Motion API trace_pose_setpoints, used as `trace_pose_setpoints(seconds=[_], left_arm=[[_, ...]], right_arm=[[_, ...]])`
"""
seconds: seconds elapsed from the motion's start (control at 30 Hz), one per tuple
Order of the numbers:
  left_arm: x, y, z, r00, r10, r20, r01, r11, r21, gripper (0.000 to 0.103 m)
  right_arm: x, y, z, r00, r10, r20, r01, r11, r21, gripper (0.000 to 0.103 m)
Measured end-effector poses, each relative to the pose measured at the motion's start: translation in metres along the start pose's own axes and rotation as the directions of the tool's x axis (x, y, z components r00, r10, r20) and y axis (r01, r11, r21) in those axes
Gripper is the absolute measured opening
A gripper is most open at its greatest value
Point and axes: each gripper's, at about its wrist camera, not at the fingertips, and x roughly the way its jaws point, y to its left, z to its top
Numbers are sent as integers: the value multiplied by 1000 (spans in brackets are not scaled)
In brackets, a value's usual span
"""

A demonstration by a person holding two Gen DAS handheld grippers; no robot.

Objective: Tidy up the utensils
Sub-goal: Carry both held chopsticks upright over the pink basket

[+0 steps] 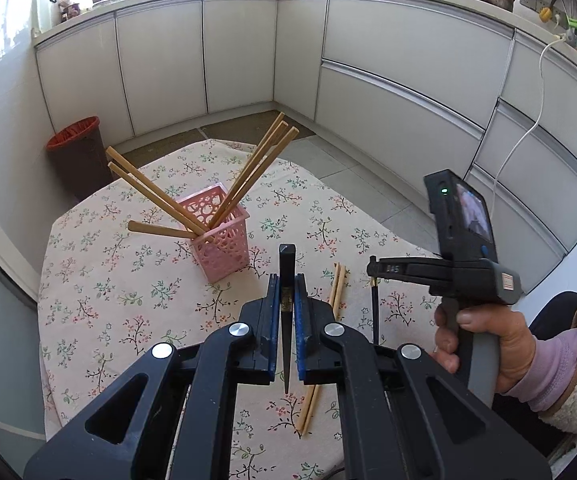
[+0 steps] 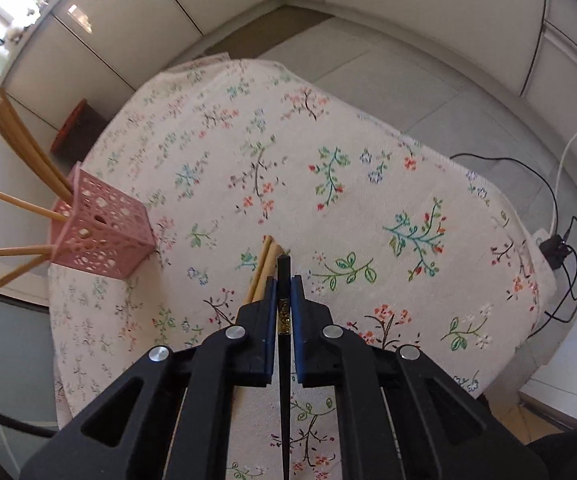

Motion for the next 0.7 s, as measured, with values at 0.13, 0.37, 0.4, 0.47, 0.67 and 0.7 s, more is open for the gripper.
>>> trace_pose_setpoints(seconds=[0.13, 0.37, 0.4, 0.47, 0.67, 0.7], left_arm=[[-10, 3, 4, 999, -4, 36, 5, 999, -32, 6], [-29, 8, 14, 995, 21, 97, -12, 996, -93, 6], [-32, 9, 16, 994, 29, 105, -18, 995, -100, 6], [-37, 10, 21, 992, 31, 122, -17, 994, -111, 6], [-52, 16, 38, 985, 58, 165, -34, 989, -143, 6], [-55, 17, 42, 983, 63, 172, -39, 989, -144, 6]], right_arm=[[-44, 11, 2, 990, 92, 106, -85, 994, -68, 7], [-124, 17, -9, 952, 208, 227, -159, 964, -214, 7], [-132, 20, -10, 947, 217, 237, -161, 959, -233, 7], [-145, 25, -9, 938, 237, 254, -170, 951, -260, 7], [-187, 39, 10, 901, 315, 298, -228, 928, -294, 7], [-195, 42, 14, 891, 330, 311, -236, 923, -303, 7]])
